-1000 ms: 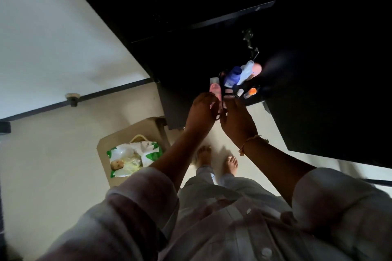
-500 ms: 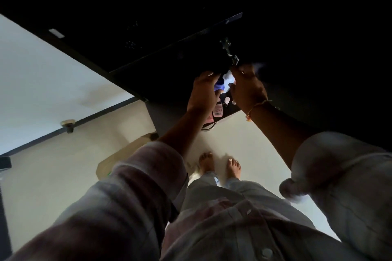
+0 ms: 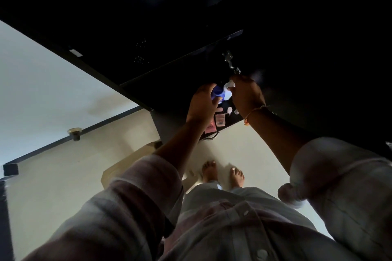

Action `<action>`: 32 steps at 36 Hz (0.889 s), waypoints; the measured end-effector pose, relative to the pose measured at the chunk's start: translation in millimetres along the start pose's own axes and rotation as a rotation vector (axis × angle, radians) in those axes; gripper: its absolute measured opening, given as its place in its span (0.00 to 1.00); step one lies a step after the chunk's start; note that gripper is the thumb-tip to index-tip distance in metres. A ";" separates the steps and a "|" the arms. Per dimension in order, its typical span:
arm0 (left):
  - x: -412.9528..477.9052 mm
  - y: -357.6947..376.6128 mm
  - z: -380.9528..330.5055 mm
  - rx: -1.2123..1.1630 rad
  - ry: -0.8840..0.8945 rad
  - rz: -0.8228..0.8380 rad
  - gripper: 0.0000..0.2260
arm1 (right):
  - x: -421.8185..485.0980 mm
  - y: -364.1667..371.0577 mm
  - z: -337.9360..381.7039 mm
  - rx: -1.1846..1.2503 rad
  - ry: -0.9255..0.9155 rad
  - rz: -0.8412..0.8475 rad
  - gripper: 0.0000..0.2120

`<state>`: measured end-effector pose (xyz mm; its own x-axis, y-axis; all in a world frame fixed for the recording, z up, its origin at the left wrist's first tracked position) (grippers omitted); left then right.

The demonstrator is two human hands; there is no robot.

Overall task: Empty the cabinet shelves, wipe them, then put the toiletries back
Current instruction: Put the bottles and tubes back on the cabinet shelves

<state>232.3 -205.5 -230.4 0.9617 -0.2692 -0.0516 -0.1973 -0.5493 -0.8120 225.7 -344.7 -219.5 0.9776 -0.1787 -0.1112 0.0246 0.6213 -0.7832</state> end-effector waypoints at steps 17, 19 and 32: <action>-32.1 -87.7 -17.9 -0.179 -0.036 -0.196 0.10 | -36.1 -71.3 49.1 0.168 -0.095 -0.166 0.06; -37.5 -102.1 -23.6 -0.199 -0.027 -0.232 0.11 | -39.1 -80.6 62.7 0.171 -0.147 -0.203 0.08; -47.4 -228.3 -43.3 -0.280 -0.003 -0.617 0.16 | -22.5 -154.6 160.4 0.344 -0.338 -0.374 0.11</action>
<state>223.6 -101.5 -17.4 0.9145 0.1616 0.3710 0.3466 -0.7858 -0.5123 233.4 -314.4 2.2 0.9006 -0.2154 0.3775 0.3899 0.7841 -0.4829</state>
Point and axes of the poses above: each hand's wrist, its own x-axis towards the middle knuckle, its own y-axis out of the palm, z = x × y, the point moved 9 cm from there along x, towards the middle knuckle, and after that the axes turned 7 degrees about x, right-handed, at the moved point
